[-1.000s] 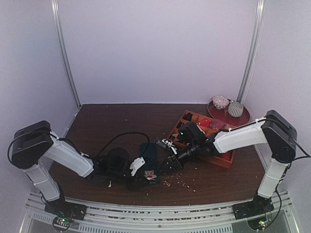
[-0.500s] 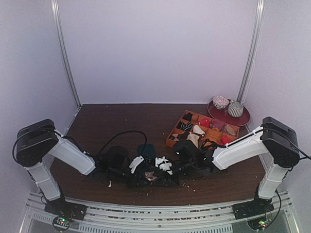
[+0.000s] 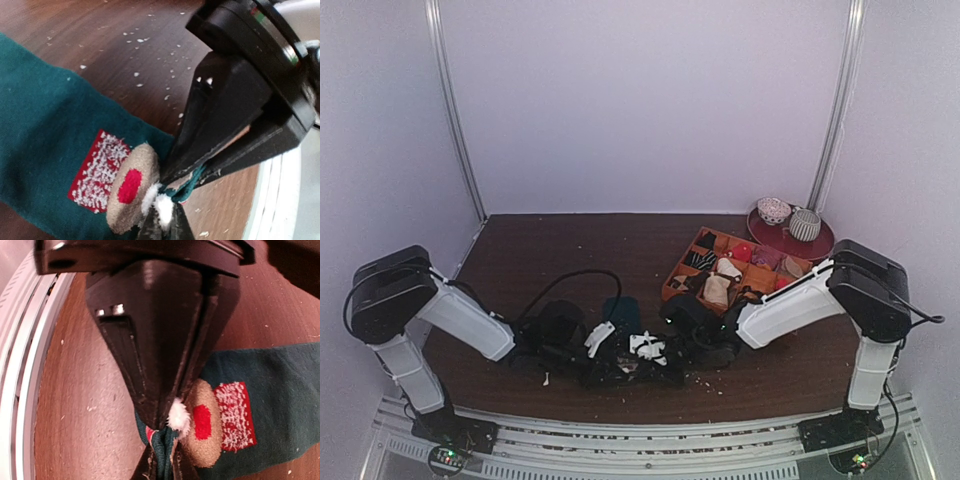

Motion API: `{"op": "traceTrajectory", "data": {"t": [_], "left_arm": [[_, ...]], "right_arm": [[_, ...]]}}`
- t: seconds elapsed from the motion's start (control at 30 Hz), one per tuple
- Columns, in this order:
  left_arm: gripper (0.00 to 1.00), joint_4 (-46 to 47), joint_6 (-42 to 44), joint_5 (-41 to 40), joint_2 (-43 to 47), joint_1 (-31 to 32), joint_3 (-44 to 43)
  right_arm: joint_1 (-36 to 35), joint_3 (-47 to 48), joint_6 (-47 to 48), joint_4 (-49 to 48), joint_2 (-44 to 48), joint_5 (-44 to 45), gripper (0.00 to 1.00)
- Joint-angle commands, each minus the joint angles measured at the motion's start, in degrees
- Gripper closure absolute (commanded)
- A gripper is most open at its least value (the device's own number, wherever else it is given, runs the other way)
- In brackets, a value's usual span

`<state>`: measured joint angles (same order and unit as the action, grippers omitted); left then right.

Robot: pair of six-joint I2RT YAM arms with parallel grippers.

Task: Roll the socks
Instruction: Roll a pair of socks at the center of the board.

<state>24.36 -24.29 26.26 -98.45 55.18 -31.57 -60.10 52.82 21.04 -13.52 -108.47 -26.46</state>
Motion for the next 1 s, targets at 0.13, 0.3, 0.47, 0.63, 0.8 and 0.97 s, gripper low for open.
{"op": "traceTrajectory", "data": {"t": [0.13, 0.3, 0.47, 0.63, 0.8, 0.97], "left_arm": [[0.69, -14.1, 5.8, -21.4, 12.2, 0.4, 2.5], [0.57, -6.3, 10.2, -27.8, 23.8, 0.4, 7.9], [0.46, 4.9, 18.5, -23.6, 29.7, 2.2, 14.0], [0.44, 13.4, 22.1, -20.7, 21.7, 2.7, 14.5], [0.42, 22.2, 24.0, -15.8, 14.7, 2.7, 13.3], [0.41, 24.1, 25.4, -12.6, 7.5, 2.7, 10.6]], "right_arm": [[4.0, 1.3, -17.5, 2.4, -2.3, -9.4, 0.95], [6.6, 7.7, -32.1, 10.3, -6.9, -18.7, 0.95], [8.7, 10.4, -45.8, 13.1, -10.4, -24.9, 0.96], [9.9, 13.0, -47.2, 16.4, -10.9, -26.1, 0.95], [10.1, 14.3, -47.1, 17.7, -11.7, -28.8, 0.95], [10.1, 16.0, -44.5, 21.1, -12.6, -29.8, 0.95]]}}
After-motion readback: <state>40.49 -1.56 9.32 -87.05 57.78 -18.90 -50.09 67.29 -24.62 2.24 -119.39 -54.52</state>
